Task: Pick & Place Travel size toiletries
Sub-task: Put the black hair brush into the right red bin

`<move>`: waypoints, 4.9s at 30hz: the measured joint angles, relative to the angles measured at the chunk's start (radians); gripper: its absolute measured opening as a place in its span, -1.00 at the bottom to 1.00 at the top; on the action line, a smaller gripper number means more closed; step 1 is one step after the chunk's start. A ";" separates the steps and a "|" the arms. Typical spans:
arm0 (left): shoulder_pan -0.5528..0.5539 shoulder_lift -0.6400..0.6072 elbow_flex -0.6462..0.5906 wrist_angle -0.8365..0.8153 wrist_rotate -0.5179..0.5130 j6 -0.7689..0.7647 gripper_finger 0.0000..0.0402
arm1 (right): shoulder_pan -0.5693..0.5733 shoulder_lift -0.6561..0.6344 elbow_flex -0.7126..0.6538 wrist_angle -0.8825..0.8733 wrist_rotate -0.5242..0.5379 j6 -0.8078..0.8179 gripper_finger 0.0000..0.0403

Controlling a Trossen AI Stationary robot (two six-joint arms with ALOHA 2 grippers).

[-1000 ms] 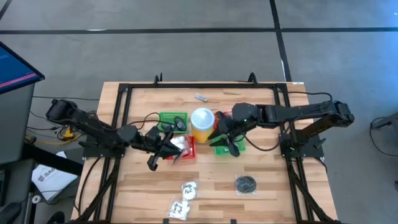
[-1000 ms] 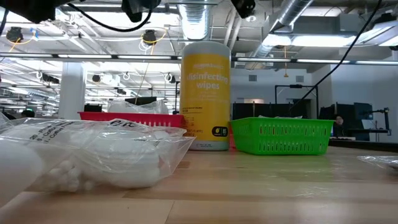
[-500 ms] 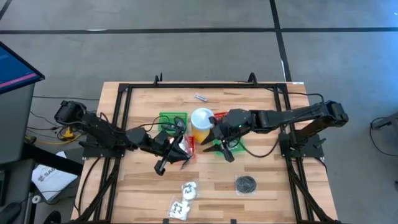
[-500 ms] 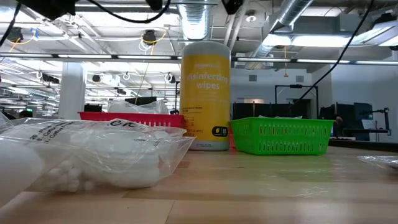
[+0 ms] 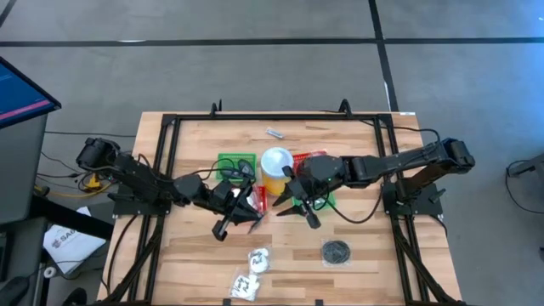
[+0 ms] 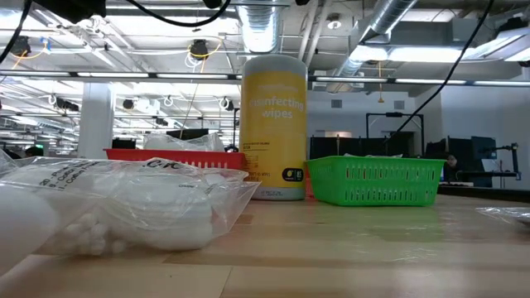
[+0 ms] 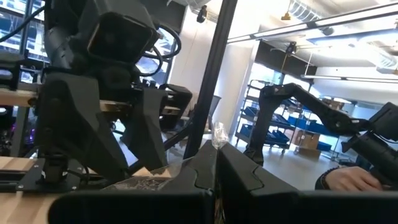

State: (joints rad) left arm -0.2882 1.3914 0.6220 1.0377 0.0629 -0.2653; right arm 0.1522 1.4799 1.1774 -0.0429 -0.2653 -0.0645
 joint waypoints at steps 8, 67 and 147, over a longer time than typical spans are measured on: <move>-0.002 0.000 0.000 -0.003 0.003 0.005 -1.00 | -0.001 0.012 0.001 0.077 0.001 -0.025 -0.40; 0.033 -0.001 0.000 0.033 -0.003 0.112 -0.96 | 0.005 0.108 0.002 0.189 -0.007 -0.077 -0.89; -0.054 -0.039 0.000 -0.107 -0.036 0.129 -0.62 | -0.395 -0.168 -0.154 -0.661 0.311 0.517 -1.00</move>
State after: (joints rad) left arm -0.3420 1.3529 0.6216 0.9310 0.0266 -0.1368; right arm -0.2425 1.3123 1.0229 -0.7036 0.0453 0.4529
